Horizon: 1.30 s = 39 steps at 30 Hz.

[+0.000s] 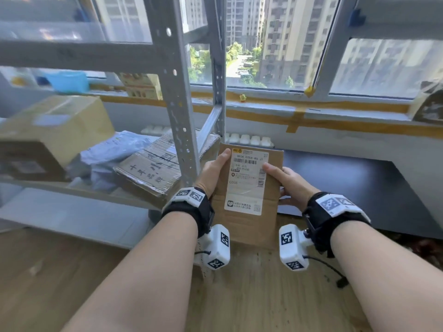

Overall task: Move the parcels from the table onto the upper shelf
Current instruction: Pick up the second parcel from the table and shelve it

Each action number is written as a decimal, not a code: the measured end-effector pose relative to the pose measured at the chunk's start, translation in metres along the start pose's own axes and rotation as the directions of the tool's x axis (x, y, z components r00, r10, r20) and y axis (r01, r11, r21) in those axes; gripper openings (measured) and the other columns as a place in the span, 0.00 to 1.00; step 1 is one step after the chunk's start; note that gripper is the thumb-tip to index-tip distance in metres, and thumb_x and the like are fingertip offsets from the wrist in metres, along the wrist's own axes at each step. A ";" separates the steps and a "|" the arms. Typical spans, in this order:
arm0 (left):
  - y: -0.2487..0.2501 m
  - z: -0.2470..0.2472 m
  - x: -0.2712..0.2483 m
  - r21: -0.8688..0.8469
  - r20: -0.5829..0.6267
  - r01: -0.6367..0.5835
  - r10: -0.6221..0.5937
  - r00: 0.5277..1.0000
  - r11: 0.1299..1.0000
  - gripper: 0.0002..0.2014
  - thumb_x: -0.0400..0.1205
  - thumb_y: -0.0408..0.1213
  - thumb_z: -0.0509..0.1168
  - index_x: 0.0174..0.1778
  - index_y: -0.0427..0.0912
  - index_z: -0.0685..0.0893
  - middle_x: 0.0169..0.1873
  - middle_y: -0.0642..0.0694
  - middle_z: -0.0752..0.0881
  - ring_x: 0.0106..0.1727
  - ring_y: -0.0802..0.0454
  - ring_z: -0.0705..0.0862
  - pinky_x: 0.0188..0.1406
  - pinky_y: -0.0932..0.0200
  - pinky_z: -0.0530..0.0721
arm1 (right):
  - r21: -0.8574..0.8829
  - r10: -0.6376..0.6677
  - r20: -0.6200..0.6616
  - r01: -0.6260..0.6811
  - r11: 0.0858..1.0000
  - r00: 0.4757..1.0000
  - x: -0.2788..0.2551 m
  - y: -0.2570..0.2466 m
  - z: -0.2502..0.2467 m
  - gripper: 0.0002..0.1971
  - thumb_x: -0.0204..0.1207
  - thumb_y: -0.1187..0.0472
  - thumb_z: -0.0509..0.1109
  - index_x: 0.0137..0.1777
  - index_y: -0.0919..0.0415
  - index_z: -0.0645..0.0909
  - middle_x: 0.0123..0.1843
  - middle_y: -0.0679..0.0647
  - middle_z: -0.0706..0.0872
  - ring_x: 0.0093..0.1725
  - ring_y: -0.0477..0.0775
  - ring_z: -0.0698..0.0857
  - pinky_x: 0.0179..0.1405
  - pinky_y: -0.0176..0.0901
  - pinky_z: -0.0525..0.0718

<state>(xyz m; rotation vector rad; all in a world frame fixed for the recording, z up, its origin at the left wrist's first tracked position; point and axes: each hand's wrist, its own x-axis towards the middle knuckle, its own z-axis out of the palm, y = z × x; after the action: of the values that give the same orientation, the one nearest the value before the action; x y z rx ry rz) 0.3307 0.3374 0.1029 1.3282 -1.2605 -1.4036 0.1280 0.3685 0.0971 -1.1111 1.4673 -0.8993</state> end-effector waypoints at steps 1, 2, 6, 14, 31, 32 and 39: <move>0.000 -0.008 -0.006 -0.003 -0.025 -0.005 0.005 1.000 1.000 0.24 0.79 0.63 0.61 0.45 0.48 0.93 0.49 0.40 0.94 0.52 0.41 0.92 0.67 0.42 0.83 | -0.011 -0.009 0.022 0.009 1.000 1.000 -0.001 -0.005 0.007 0.37 0.70 0.33 0.70 0.74 0.54 0.73 0.60 0.54 0.89 0.36 0.53 0.89 0.35 0.44 0.87; 0.001 -0.016 -0.011 -0.001 -0.047 -0.010 0.010 0.999 1.000 0.24 0.78 0.64 0.61 0.42 0.50 0.94 0.48 0.41 0.94 0.53 0.41 0.92 0.68 0.41 0.82 | -0.018 -0.018 0.043 0.019 1.000 0.999 -0.003 -0.009 0.014 0.37 0.70 0.34 0.70 0.75 0.54 0.73 0.60 0.55 0.89 0.37 0.54 0.89 0.36 0.44 0.88; 0.006 -0.043 -0.032 0.014 -0.108 -0.026 0.027 0.994 1.000 0.24 0.69 0.69 0.63 0.36 0.56 0.95 0.46 0.45 0.95 0.54 0.42 0.92 0.70 0.39 0.79 | -0.026 -0.056 0.094 0.058 0.998 0.994 -0.006 -0.018 0.039 0.37 0.70 0.34 0.71 0.75 0.55 0.74 0.59 0.55 0.89 0.39 0.55 0.89 0.38 0.46 0.88; 0.018 -0.101 -0.055 0.006 -0.200 -0.008 0.009 0.980 1.000 0.47 0.52 0.82 0.65 0.57 0.50 0.91 0.54 0.44 0.93 0.60 0.41 0.89 0.71 0.38 0.77 | -0.036 -0.108 0.136 0.114 0.993 0.985 -0.024 -0.052 0.089 0.36 0.72 0.36 0.70 0.76 0.56 0.72 0.59 0.55 0.89 0.40 0.57 0.88 0.37 0.44 0.88; 0.092 -0.317 -0.113 0.126 0.069 0.013 -0.022 0.997 0.992 0.20 0.78 0.63 0.64 0.50 0.50 0.85 0.41 0.48 0.89 0.44 0.49 0.87 0.53 0.53 0.85 | 0.042 -0.287 -0.130 0.294 0.955 0.949 -0.068 -0.177 0.264 0.35 0.68 0.34 0.71 0.69 0.56 0.80 0.54 0.58 0.92 0.39 0.55 0.91 0.33 0.42 0.89; 0.091 -0.327 -0.113 0.117 0.100 0.042 -0.054 0.994 0.992 0.21 0.77 0.62 0.65 0.54 0.49 0.84 0.43 0.47 0.88 0.44 0.49 0.86 0.55 0.52 0.85 | 0.048 -0.299 -0.153 0.309 0.950 0.942 -0.071 -0.186 0.268 0.35 0.68 0.33 0.71 0.69 0.57 0.80 0.54 0.58 0.92 0.40 0.55 0.91 0.33 0.42 0.88; 0.134 -0.368 -0.104 0.023 0.124 -0.053 0.049 0.991 0.998 0.34 0.61 0.61 0.71 0.61 0.46 0.83 0.47 0.43 0.86 0.45 0.48 0.86 0.45 0.52 0.87 | -0.007 -0.415 -0.181 0.421 0.907 0.891 -0.080 -0.261 0.292 0.28 0.71 0.32 0.68 0.58 0.53 0.85 0.46 0.53 0.90 0.35 0.53 0.87 0.44 0.46 0.86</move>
<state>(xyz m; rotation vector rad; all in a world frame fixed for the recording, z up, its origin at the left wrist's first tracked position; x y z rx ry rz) 0.6973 0.3680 0.2723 1.2340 -1.3890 -1.4559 0.4644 0.3763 0.3140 -1.3805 1.3699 -1.3499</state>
